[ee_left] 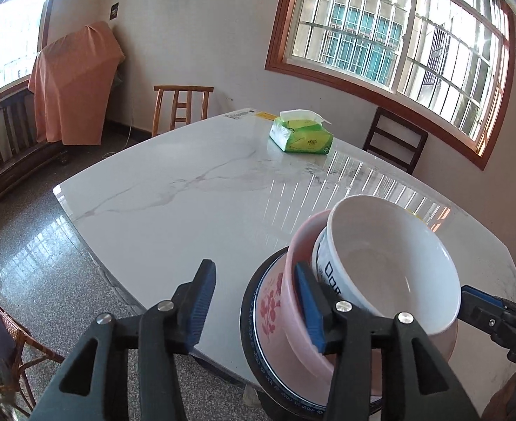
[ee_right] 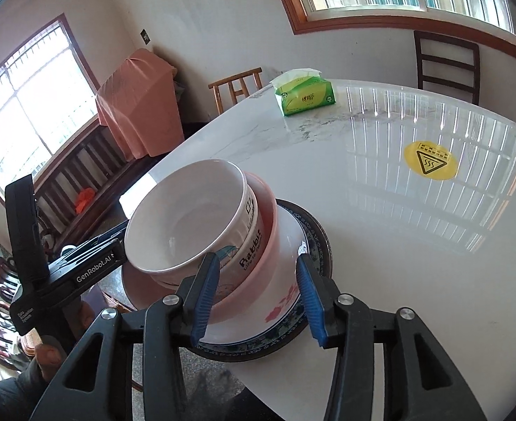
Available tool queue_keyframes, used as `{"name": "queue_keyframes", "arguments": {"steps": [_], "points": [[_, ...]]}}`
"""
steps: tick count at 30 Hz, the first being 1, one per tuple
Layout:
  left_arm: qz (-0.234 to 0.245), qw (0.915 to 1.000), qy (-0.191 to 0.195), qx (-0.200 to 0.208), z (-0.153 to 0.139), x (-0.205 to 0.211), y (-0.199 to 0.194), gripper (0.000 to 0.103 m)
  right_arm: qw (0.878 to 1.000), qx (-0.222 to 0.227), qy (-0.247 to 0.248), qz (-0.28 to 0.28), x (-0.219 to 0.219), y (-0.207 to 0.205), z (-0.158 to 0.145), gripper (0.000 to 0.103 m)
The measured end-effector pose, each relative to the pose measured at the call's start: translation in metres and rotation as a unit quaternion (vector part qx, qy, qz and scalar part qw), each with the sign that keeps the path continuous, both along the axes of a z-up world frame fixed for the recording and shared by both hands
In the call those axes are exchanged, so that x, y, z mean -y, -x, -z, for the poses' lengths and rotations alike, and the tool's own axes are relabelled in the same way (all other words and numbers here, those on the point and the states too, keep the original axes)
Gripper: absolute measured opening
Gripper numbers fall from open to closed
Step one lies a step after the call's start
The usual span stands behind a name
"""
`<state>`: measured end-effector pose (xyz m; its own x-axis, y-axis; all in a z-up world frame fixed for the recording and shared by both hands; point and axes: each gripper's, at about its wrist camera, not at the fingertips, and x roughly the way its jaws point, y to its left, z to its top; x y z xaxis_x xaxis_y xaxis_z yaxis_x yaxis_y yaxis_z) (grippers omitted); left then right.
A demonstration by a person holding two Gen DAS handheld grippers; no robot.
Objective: Organize plates and bowls
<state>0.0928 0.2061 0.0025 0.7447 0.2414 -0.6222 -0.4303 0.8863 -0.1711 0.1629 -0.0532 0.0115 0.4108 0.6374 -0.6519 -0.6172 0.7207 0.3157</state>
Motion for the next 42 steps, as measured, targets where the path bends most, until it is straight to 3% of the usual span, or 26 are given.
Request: {"name": "queue_keyframes", "arguments": {"steps": [7, 11, 16, 21, 25, 34, 42], "points": [[-0.020, 0.9954, -0.081, 0.046, 0.001, 0.016, 0.022, 0.064, 0.999, 0.008, -0.052, -0.006, 0.003, 0.014, -0.004, 0.055], [-0.028, 0.9906, -0.121, 0.057, 0.001, 0.027, 0.033, 0.064, 0.998, 0.029, -0.055, -0.016, 0.002, 0.028, -0.007, 0.058], [-0.044, 0.9889, -0.128, 0.061, -0.003, 0.031, 0.045, 0.064, 0.997, 0.032, -0.073, -0.015, 0.010, 0.042, -0.005, 0.060], [-0.045, 0.9920, -0.091, 0.074, -0.007, 0.029, 0.063, 0.064, 0.995, 0.025, -0.096, -0.009, 0.023, 0.050, -0.002, 0.061], [-0.039, 0.9929, -0.086, 0.072, -0.013, 0.035, 0.070, 0.064, 0.994, 0.021, -0.106, -0.004, 0.034, 0.058, 0.002, 0.062], [-0.011, 0.9875, -0.115, 0.107, -0.039, 0.066, 0.096, 0.070, 0.991, 0.007, -0.131, 0.001, 0.054, 0.070, 0.013, 0.062], [0.008, 0.9817, -0.136, 0.133, -0.060, 0.091, 0.113, 0.075, 0.989, 0.021, -0.145, 0.006, 0.071, 0.081, 0.014, 0.065]]}}
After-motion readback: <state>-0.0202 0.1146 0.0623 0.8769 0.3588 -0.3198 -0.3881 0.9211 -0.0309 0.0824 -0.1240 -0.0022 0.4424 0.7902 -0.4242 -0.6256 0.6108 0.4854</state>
